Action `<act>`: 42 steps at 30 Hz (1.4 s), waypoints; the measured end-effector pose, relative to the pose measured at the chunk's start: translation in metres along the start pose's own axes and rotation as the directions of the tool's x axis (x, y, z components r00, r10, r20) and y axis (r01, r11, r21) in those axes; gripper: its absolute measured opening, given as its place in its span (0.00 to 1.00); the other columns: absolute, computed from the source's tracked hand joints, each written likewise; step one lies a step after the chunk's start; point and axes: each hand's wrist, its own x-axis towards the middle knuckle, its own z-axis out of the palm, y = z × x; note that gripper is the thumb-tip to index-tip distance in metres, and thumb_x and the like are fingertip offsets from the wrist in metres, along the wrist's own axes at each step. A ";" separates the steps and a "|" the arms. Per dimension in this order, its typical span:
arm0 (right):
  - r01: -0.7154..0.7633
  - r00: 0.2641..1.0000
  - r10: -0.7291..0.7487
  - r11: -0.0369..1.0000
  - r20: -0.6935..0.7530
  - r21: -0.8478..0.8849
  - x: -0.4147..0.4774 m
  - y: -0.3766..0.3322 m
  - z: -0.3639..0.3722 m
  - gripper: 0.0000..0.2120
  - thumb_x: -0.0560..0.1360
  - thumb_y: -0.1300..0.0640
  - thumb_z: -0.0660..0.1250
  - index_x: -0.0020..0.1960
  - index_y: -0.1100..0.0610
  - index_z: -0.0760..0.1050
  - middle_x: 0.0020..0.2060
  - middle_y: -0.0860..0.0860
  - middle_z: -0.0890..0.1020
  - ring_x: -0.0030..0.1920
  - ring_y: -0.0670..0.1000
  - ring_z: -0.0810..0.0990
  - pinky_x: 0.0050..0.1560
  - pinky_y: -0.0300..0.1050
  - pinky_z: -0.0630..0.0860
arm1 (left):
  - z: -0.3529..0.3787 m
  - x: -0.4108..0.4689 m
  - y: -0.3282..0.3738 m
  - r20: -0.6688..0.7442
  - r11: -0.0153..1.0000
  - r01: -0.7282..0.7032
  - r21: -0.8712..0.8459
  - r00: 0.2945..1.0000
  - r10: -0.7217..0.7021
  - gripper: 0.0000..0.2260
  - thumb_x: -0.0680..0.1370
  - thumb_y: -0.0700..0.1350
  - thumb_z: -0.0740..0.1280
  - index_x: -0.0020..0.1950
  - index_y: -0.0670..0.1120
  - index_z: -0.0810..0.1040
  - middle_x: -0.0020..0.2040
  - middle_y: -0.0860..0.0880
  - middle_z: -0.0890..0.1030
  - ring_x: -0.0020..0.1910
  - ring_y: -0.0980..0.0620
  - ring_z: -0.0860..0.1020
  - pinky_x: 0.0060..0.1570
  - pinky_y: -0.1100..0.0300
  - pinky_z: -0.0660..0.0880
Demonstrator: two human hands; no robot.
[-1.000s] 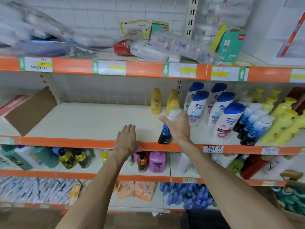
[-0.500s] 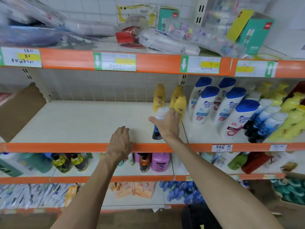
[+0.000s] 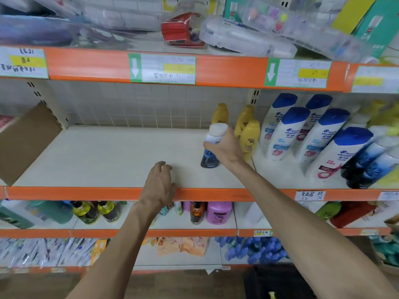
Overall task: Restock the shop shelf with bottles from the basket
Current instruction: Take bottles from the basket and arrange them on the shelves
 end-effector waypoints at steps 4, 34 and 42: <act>0.043 0.999 -0.043 0.999 0.001 -0.004 0.035 -0.028 0.036 0.27 0.67 0.52 0.76 0.59 0.60 0.66 0.50 0.54 0.77 0.47 0.56 0.78 0.39 0.44 0.72 | 0.003 0.021 -0.010 -0.027 1.000 -0.020 0.023 0.999 0.021 0.24 0.76 0.40 0.63 0.71 0.39 0.65 0.73 0.42 0.61 0.72 0.43 0.61 0.71 0.54 0.61; 0.050 0.998 -0.045 0.987 0.034 -0.155 0.130 -0.032 0.096 0.24 0.73 0.54 0.72 0.64 0.61 0.67 0.59 0.57 0.78 0.58 0.59 0.78 0.52 0.54 0.78 | 0.017 0.082 -0.026 -0.034 0.997 -0.072 -0.020 0.997 0.071 0.23 0.77 0.42 0.64 0.71 0.42 0.64 0.73 0.46 0.58 0.72 0.47 0.60 0.70 0.55 0.64; 0.089 0.979 -0.074 0.993 0.192 -0.074 0.143 -0.026 0.074 0.27 0.71 0.60 0.76 0.66 0.61 0.70 0.63 0.56 0.78 0.62 0.57 0.77 0.58 0.49 0.75 | 0.019 0.079 -0.030 -0.032 0.998 -0.058 -0.026 0.998 0.057 0.23 0.77 0.42 0.64 0.71 0.42 0.65 0.73 0.46 0.59 0.72 0.47 0.61 0.69 0.56 0.65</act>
